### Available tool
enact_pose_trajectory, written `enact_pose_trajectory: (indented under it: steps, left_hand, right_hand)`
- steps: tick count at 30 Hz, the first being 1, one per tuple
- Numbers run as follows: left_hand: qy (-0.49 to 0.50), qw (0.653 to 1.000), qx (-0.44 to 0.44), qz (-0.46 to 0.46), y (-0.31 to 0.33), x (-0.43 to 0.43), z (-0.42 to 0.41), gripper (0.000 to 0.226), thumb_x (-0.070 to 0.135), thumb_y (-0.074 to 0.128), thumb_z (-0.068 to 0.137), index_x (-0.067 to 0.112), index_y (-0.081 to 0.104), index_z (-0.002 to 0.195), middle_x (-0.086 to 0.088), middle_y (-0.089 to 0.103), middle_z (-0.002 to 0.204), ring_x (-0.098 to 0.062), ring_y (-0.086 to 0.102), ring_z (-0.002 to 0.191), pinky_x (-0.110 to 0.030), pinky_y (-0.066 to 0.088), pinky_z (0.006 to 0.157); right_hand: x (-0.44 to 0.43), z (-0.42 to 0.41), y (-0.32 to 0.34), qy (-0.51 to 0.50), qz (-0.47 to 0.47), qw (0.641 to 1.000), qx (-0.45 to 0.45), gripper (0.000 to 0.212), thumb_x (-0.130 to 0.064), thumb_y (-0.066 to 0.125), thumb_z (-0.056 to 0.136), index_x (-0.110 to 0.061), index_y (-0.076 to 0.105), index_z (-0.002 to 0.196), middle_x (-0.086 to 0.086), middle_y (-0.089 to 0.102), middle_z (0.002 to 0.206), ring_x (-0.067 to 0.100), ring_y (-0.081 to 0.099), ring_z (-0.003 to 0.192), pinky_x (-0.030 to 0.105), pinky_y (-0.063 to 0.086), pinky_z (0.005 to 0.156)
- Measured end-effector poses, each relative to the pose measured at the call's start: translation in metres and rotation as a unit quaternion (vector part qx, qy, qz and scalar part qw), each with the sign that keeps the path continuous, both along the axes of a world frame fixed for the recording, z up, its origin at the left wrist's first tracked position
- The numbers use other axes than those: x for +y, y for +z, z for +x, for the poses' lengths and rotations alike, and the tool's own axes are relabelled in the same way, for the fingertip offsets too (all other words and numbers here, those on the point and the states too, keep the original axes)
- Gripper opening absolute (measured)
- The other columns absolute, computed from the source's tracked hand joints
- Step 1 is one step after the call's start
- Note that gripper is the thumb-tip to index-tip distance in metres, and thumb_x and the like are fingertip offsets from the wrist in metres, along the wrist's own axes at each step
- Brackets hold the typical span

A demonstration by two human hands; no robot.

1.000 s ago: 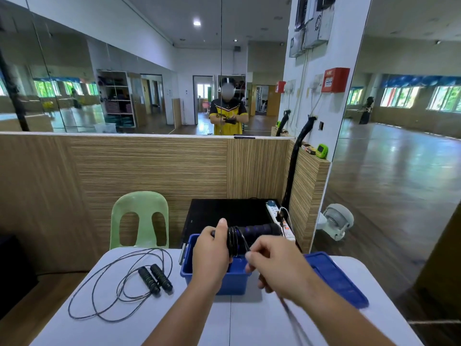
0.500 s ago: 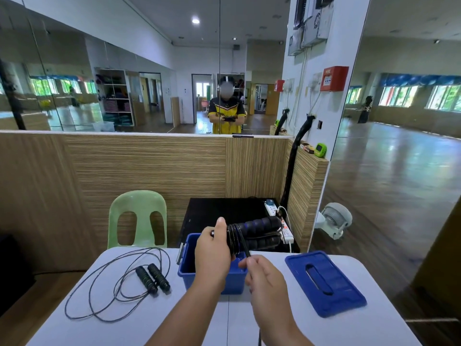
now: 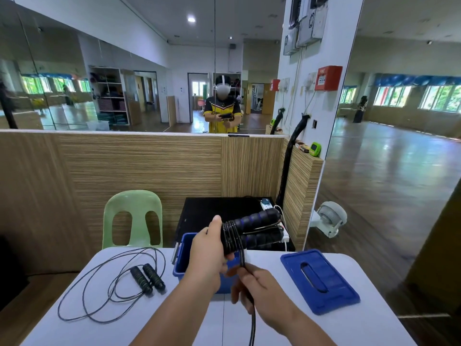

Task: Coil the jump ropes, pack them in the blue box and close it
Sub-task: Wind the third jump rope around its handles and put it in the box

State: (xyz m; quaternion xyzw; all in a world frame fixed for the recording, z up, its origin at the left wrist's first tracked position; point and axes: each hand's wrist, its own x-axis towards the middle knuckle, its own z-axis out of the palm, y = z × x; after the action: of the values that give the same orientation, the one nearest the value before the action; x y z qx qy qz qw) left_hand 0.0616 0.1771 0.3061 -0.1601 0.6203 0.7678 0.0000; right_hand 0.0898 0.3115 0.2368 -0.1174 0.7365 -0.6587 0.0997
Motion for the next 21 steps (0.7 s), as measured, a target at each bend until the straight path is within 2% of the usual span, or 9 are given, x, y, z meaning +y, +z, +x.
enact_pose_trajectory:
  steps: [3, 5, 7, 9, 11, 13, 16, 18, 21]
  left_hand:
    - [-0.029, 0.999, -0.024, 0.028, 0.005, 0.000, 0.007, 0.045, 0.051, 0.048, 0.104, 0.010, 0.060, 0.090, -0.012, 0.051, 0.049, -0.013, 0.028, 0.035, -0.021, 0.021, 0.037]
    - [-0.052, 0.998, -0.034, 0.031, 0.008, -0.002, 0.009, 0.045, 0.051, 0.049, 0.103, 0.010, 0.059, 0.089, -0.012, 0.051, 0.050, -0.012, 0.027, 0.035, -0.020, 0.020, 0.035]
    - [-0.079, 0.996, -0.038, 0.024, 0.009, -0.003, 0.014, 0.044, 0.052, 0.051, 0.102, 0.011, 0.057, 0.086, -0.012, 0.050, 0.051, -0.012, 0.027, 0.035, -0.020, 0.021, 0.034]
    - [-0.102, 0.994, -0.045, 0.016, 0.009, -0.003, 0.019, 0.043, 0.052, 0.053, 0.101, 0.013, 0.055, 0.083, -0.011, 0.050, 0.051, -0.013, 0.027, 0.036, -0.020, 0.021, 0.035]
    - [-0.128, 0.991, -0.044, 0.008, 0.011, -0.005, 0.022, 0.042, 0.051, 0.054, 0.100, 0.014, 0.055, 0.081, -0.009, 0.049, 0.050, -0.013, 0.028, 0.036, -0.019, 0.020, 0.035]
    - [-0.158, 0.987, -0.026, -0.010, 0.014, -0.008, 0.024, 0.040, 0.049, 0.053, 0.101, 0.015, 0.053, 0.080, -0.007, 0.049, 0.050, -0.013, 0.031, 0.036, -0.018, 0.019, 0.036]
    - [-0.191, 0.980, 0.001, -0.060, 0.019, -0.014, 0.026, 0.038, 0.046, 0.050, 0.102, 0.015, 0.053, 0.081, -0.006, 0.051, 0.052, -0.012, 0.035, 0.036, -0.018, 0.018, 0.040]
    - [-0.193, 0.977, 0.017, -0.089, 0.021, -0.015, 0.027, 0.036, 0.045, 0.050, 0.103, 0.016, 0.055, 0.082, -0.005, 0.052, 0.053, -0.013, 0.038, 0.038, -0.018, 0.019, 0.041]
    - [-0.181, 0.972, 0.052, -0.139, 0.018, -0.016, 0.027, 0.037, 0.042, 0.050, 0.104, 0.016, 0.056, 0.078, -0.005, 0.054, 0.055, -0.014, 0.043, 0.040, -0.018, 0.022, 0.040]
  right_hand:
    - [0.009, -0.006, 0.006, 0.039, -0.004, 0.998, -0.057, 0.036, -0.019, 0.039, 0.110, -0.004, 0.067, 0.095, 0.007, 0.053, 0.060, 0.018, 0.039, 0.052, 0.026, 0.036, 0.053]
    - [0.019, -0.016, 0.011, 0.047, -0.062, 0.991, -0.113, 0.026, -0.019, 0.051, 0.101, -0.005, 0.061, 0.082, 0.004, 0.048, 0.059, 0.018, 0.037, 0.054, 0.028, 0.036, 0.056]
    - [0.030, -0.026, 0.022, 0.064, -0.106, 0.985, -0.120, 0.018, -0.023, 0.055, 0.091, -0.013, 0.058, 0.077, 0.003, 0.045, 0.064, 0.018, 0.035, 0.058, 0.034, 0.035, 0.060]
    - [0.038, -0.032, 0.035, 0.090, -0.105, 0.986, -0.089, 0.016, -0.024, 0.056, 0.095, -0.015, 0.057, 0.082, 0.004, 0.041, 0.067, 0.016, 0.037, 0.060, 0.033, 0.038, 0.062]
    - [0.048, -0.043, 0.049, 0.092, -0.039, 0.991, -0.086, 0.016, -0.009, 0.056, 0.099, -0.005, 0.062, 0.085, 0.004, 0.053, 0.066, 0.013, 0.053, 0.060, 0.030, 0.049, 0.063]
    - [0.057, -0.056, 0.068, 0.078, 0.048, 0.991, -0.094, 0.028, 0.000, 0.056, 0.097, -0.010, 0.070, 0.074, 0.001, 0.064, 0.072, 0.003, 0.063, 0.060, 0.020, 0.054, 0.064]
    - [0.061, -0.070, 0.104, 0.138, 0.192, 0.971, -0.043, 0.020, -0.020, 0.061, 0.084, -0.006, 0.058, 0.072, 0.000, 0.051, 0.069, 0.004, 0.051, 0.055, 0.022, 0.042, 0.058]
    - [0.058, -0.075, 0.125, 0.150, 0.246, 0.958, -0.002, 0.017, -0.024, 0.060, 0.069, -0.007, 0.058, 0.066, -0.001, 0.050, 0.061, 0.007, 0.045, 0.056, 0.025, 0.038, 0.059]
    - [0.053, -0.076, 0.154, 0.130, 0.293, 0.947, 0.036, 0.021, -0.026, 0.061, 0.074, -0.017, 0.061, 0.055, 0.003, 0.054, 0.062, 0.012, 0.050, 0.061, 0.030, 0.041, 0.066]
